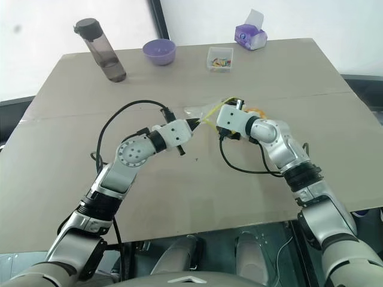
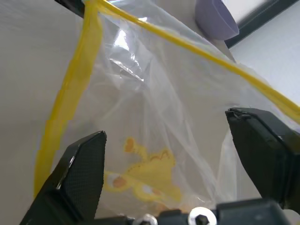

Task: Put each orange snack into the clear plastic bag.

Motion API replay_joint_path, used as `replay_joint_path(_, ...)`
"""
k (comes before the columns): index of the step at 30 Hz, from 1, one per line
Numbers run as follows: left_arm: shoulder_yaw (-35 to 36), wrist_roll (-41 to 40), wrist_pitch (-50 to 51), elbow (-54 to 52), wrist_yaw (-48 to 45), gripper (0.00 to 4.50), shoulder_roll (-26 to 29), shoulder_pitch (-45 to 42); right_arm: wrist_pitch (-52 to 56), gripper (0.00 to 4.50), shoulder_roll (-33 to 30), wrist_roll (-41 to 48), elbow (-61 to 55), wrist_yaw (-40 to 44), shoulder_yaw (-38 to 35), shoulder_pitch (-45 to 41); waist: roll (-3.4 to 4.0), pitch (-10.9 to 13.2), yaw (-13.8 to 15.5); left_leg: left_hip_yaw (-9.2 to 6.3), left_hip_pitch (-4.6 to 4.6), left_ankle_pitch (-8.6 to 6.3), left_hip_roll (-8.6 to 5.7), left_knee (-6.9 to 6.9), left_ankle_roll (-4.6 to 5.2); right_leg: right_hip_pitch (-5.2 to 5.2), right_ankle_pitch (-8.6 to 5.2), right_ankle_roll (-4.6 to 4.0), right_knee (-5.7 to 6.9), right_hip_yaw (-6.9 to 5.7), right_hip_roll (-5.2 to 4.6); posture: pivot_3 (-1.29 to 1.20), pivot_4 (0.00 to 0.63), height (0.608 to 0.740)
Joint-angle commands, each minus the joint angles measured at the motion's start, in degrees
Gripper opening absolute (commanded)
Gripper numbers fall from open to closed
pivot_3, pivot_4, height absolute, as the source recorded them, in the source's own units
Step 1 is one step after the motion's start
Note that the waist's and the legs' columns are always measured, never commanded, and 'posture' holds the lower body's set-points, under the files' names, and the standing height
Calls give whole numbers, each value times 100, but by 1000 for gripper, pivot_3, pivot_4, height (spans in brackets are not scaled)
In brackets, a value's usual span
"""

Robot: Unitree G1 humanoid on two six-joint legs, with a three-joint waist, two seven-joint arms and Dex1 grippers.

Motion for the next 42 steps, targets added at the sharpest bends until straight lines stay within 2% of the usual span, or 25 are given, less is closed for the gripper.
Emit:
replay_joint_path(1, 154, 83, 273, -42, 241, 0, -87, -155, 50, 4415, -173, 566, -1059, 537, -311, 217, 0, 0, 12, -1, -1, 0, 0, 0, 0, 0, 0, 0, -1, -1, 0, 0, 150, 740)
replay_joint_path(5, 189, 184, 530, 111, 503, 0, -208, -253, 982, 4415, -310, 1378, -2128, 1044, -758, 684, -1, 0, 47, -3, -3, 0, 0, 1, 0, 1, 0, 0, -2, -3, 0, 0, 150, 740)
replay_joint_path(10, 221, 165, 718, 169, 627, 0, -267, -282, 2039, 4415, -314, 2168, -2476, 883, -1641, 1012, -1, 0, 113, -4, -2, 0, 0, 7, 1, 4, 0, 0, 2, -3, 1, 0, 150, 740)
replay_joint_path(17, 203, 103, 795, 268, 718, 0, -388, -341, 3583, 4415, 21, 2993, -1468, 363, -2573, 1004, -1, 0, 112, -4, -1, 0, -1, 7, 1, 5, 1, 0, 2, -2, 0, 0, 150, 740)
replay_joint_path(28, 229, 114, 853, 263, 733, 0, -424, -366, 3851, 4415, 286, 3092, 316, -247, -2769, 687, -1, -1, 105, 2, 6, 0, 0, 8, 1, 10, 1, 0, 6, 4, -2, 0, 150, 740)
replay_joint_path(31, 252, 104, 866, 241, 730, 0, -397, -325, 3761, 3616, 196, 3053, 198, -10, -2564, 816, -2, -2, 112, 2, 6, -1, -1, 10, 1, 10, 1, 0, 7, 4, -3, 0, 150, 740)
replay_joint_path(37, 234, 126, 847, 263, 734, 0, -414, -312, 3669, 1033, 101, 3005, 13, 46, -2414, 926, -1, -2, 109, 2, 5, -1, -1, 11, 1, 10, 1, 0, 9, 3, -3, 0, 150, 740)
replay_joint_path(38, 232, 128, 844, 269, 732, 0, -416, -316, 3642, 407, 48, 3004, -80, 135, -2354, 969, -1, -2, 110, 2, 5, -1, -1, 11, 1, 10, 1, 0, 9, 3, -3, 0, 150, 740)
replay_joint_path(39, 228, 129, 835, 285, 730, 0, -416, -324, 3637, 208, -7, 3018, -195, 250, -2292, 1017, -1, -2, 115, 2, 5, -1, -1, 11, 1, 10, 1, 0, 9, 3, -3, 0, 150, 740)
replay_joint_path(42, 168, 182, 739, 377, 699, 0, -379, -371, 3854, 208, -272, 3231, -797, 810, -2113, 1196, -1, -2, 118, 0, 3, -1, -1, 11, 1, 10, 1, 0, 7, 1, -3, 0, 150, 740)
